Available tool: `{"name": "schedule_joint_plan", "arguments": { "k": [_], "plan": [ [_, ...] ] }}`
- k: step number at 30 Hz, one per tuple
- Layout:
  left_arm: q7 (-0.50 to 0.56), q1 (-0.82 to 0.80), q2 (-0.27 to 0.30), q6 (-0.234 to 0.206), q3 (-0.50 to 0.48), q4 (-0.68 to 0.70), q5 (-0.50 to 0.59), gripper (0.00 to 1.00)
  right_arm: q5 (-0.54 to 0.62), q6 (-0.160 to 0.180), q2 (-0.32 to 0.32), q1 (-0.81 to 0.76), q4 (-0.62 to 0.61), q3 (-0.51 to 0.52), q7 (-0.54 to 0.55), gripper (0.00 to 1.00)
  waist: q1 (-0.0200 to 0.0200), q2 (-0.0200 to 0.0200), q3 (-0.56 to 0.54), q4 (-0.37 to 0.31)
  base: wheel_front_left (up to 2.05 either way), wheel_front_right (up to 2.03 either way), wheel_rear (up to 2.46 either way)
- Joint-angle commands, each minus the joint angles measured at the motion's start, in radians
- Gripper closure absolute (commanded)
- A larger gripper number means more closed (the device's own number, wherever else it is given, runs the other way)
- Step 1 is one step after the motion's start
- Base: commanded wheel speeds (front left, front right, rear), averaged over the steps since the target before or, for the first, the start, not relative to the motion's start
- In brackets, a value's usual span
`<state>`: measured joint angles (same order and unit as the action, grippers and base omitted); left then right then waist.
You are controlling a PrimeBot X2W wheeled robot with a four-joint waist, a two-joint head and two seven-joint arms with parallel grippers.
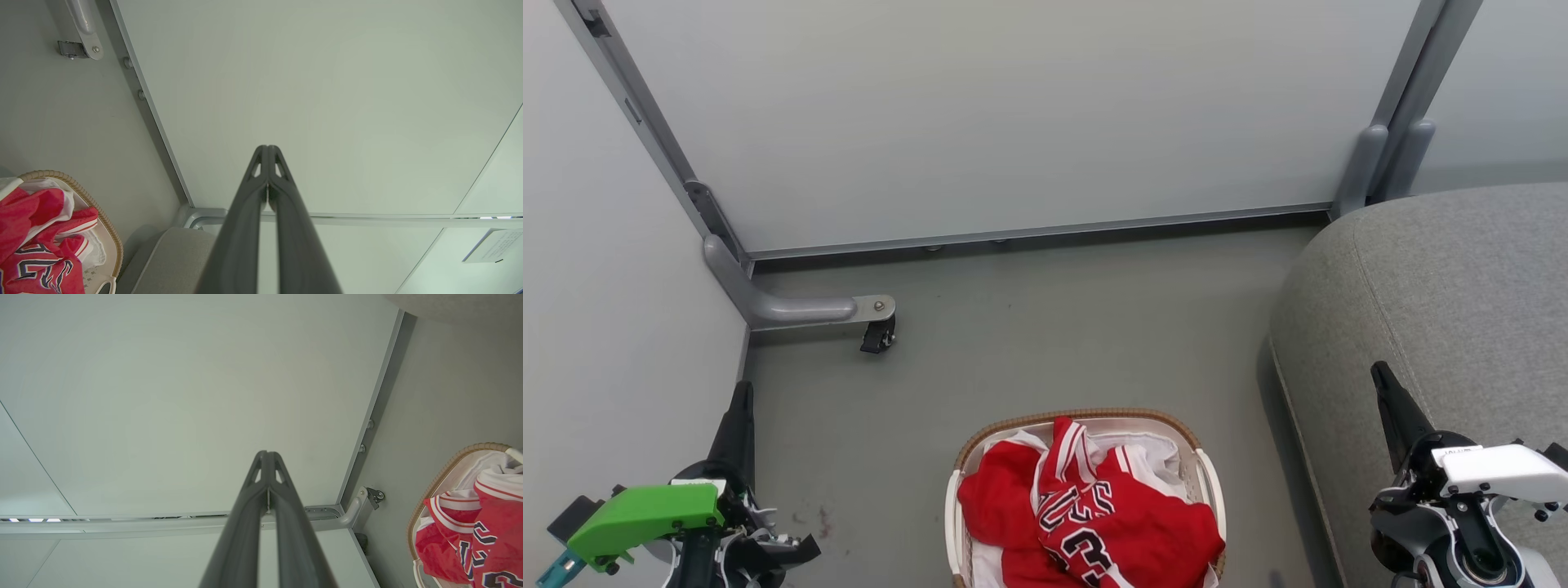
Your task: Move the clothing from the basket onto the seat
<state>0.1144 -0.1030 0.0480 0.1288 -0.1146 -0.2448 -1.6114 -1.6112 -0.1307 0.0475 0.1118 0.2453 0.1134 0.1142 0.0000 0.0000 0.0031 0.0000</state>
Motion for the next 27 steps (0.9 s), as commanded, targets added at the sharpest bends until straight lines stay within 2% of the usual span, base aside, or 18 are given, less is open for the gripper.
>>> {"name": "schedule_joint_plan", "arguments": {
  "k": [1, 27],
  "plan": [
    [0.002, -0.012, 0.005, 0.005, 0.000, 0.001, -0.003, 1.00, -0.003, 0.000, 0.006, -0.008, -0.003, 0.001, 0.002, 1.00, 0.0000, 0.0000, 0.000, 0.000, 0.00, 0.00, 0.00],
    [0.002, -0.012, 0.005, 0.005, 0.000, 0.001, -0.003, 1.00, -0.003, 0.000, 0.006, -0.008, -0.003, 0.001, 0.002, 1.00, 0.0000, 0.0000, 0.000, 0.000, 0.00, 0.00, 0.00]
  ]
}}
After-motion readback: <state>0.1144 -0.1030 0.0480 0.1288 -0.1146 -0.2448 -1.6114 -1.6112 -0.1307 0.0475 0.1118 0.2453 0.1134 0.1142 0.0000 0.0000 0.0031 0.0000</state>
